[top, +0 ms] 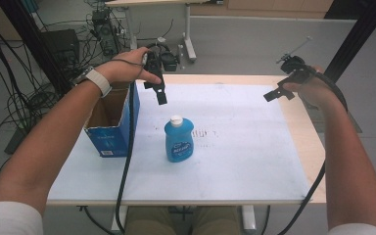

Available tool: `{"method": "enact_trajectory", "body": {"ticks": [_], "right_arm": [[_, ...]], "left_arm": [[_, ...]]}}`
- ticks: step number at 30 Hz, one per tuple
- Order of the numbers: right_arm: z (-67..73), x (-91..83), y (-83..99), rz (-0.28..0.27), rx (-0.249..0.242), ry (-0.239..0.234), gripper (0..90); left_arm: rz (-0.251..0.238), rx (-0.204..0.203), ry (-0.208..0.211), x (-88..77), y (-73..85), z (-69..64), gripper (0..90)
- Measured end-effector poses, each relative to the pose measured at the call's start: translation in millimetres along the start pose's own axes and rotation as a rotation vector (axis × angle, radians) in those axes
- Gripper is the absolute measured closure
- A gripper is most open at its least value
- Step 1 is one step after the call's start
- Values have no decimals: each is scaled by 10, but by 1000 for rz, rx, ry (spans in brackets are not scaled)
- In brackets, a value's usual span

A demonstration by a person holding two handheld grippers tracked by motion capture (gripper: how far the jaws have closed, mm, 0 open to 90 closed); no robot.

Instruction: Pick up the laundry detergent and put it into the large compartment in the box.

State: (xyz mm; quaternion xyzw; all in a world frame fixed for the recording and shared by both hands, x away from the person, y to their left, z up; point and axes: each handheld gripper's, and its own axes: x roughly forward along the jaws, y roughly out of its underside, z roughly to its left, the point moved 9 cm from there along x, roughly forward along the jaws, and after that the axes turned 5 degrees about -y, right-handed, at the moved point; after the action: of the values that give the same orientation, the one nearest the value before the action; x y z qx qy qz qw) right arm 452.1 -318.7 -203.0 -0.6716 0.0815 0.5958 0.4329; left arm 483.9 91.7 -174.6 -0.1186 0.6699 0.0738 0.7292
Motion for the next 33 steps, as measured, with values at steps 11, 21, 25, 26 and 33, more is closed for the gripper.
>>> {"method": "enact_trajectory", "body": {"ticks": [11,21,25,26,33], "right_arm": [[-2,33,-14,2,-6,-4,152],[-14,22,23,-1,1,-1,152],[-16,25,35,0,6,-1,152],[-16,26,35,0,5,-2,152],[-14,17,42,-6,3,-3,152]], "left_arm": [[2,-1,-1,-21,3,-14,73],[3,-5,-4,-16,-6,-11,75],[-5,-13,-4,-18,-2,-14,75],[0,-12,-6,-19,-3,-17,74],[-3,-28,2,-57,16,-31,71]]}}
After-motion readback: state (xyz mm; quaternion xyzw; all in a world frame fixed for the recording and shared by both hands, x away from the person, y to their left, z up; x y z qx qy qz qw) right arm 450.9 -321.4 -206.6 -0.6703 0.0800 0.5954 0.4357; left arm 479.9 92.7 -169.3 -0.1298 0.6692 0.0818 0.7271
